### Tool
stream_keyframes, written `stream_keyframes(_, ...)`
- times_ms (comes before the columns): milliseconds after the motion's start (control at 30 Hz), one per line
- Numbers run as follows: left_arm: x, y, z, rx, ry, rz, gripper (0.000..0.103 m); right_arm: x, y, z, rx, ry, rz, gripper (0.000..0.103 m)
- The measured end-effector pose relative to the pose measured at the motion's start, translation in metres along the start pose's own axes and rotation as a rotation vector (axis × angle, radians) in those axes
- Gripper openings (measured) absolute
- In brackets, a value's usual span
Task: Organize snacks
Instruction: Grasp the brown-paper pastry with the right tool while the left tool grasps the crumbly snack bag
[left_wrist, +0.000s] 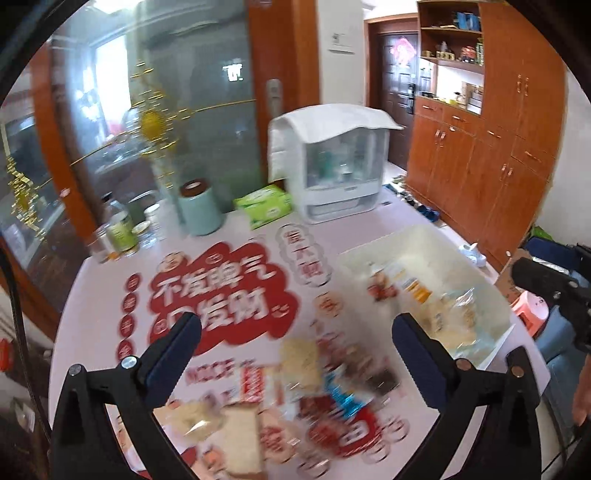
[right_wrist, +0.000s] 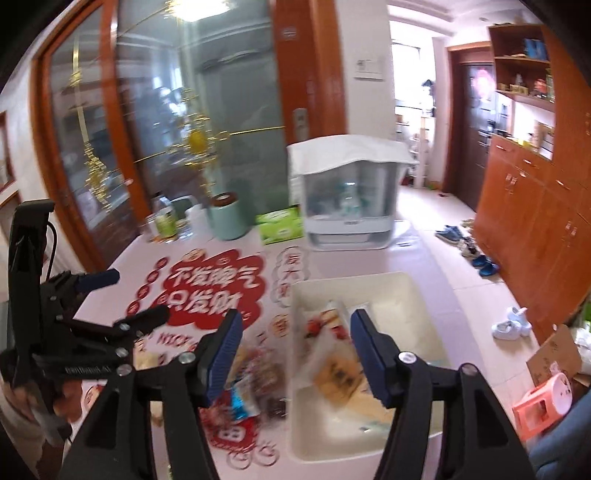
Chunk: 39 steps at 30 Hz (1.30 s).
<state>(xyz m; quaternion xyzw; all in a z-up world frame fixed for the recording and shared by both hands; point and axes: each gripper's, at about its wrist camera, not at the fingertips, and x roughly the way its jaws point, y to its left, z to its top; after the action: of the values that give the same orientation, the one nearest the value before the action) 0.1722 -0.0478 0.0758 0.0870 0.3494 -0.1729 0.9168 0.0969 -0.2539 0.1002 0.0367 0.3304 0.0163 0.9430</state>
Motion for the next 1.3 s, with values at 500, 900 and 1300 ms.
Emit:
stream_keyframes(500,-0.025,0.097,-0.082,-0.069,0.067,0.171,0.102,0.023,0.120,-0.055,-0.195,0.070,0.166,0.079)
stream_keyframes(900,0.079,0.111,-0.130,0.228,0.219,0.046,0.099,0.120,0.161,-0.112,-0.194,0.318,0.204,0.079)
stream_keyframes(1300,0.163,0.120,-0.165,0.297,0.389,-0.014,0.097,0.178,0.167,-0.137,-0.149,0.443,0.199,0.079)
